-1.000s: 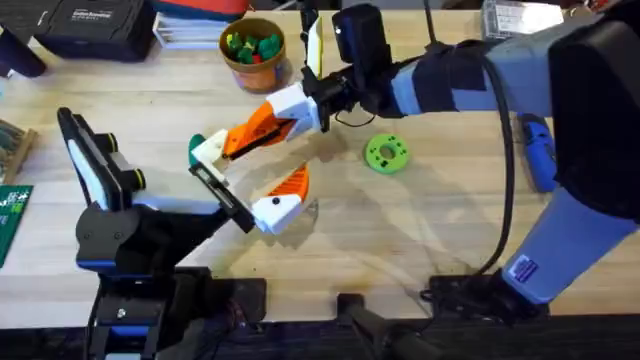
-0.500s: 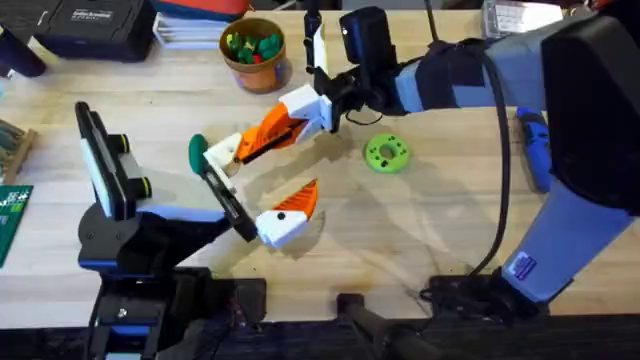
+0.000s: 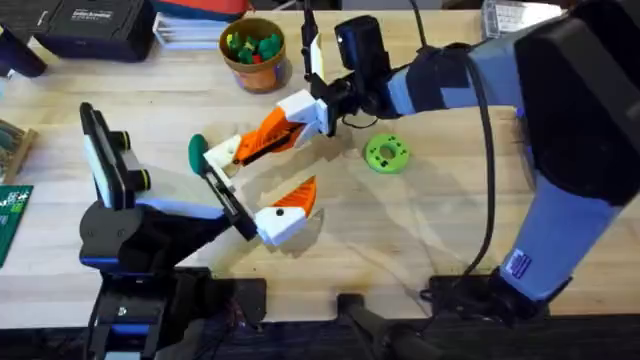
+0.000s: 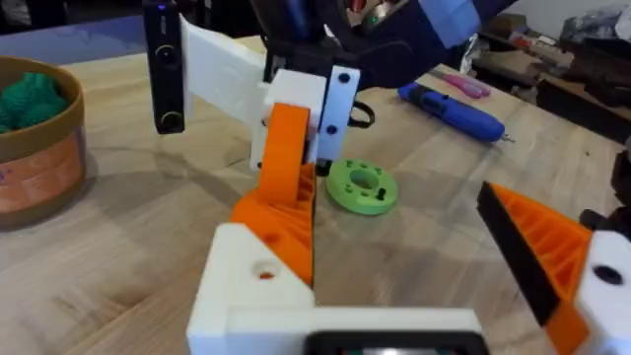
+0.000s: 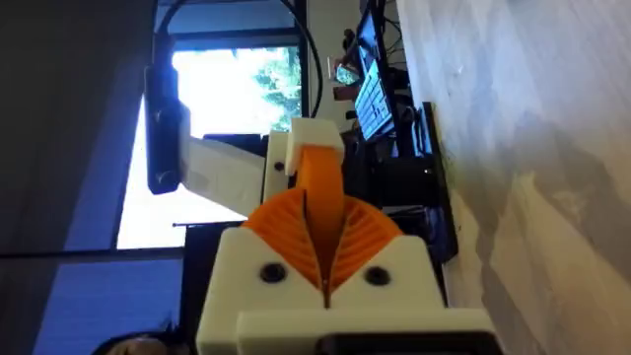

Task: Pick up the gripper from the table and insert it into the empty holder that is missing its gripper. Then pick up a screw, insert it into the mounting hole, and use the screwdriver to tighten it. Finally, clean up the table by picking up the vegetable and placing it into the bucket.

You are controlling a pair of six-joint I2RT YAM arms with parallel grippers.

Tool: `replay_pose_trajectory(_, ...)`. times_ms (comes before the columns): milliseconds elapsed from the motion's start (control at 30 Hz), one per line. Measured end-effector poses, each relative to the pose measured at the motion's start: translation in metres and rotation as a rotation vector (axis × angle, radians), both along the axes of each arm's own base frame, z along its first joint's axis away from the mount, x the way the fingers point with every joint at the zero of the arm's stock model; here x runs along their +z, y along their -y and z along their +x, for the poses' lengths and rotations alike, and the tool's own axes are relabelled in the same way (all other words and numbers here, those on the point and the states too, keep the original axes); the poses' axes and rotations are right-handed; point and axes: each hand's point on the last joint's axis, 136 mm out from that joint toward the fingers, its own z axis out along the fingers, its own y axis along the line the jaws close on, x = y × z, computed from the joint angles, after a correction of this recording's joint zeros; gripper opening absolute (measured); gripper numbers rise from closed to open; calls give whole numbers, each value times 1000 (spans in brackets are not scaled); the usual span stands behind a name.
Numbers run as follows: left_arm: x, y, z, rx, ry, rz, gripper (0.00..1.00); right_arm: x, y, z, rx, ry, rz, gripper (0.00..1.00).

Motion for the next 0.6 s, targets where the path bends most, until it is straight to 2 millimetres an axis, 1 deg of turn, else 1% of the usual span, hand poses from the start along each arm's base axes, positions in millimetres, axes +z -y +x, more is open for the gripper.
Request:
replay_pose_trajectory(300,1,-5,6,43,13,7,986,8,-11,2,20,44,27,8)
replay_pose_trajectory(600,1,-6,7,49,17,11,986,10,-12,2,22,50,31,8)
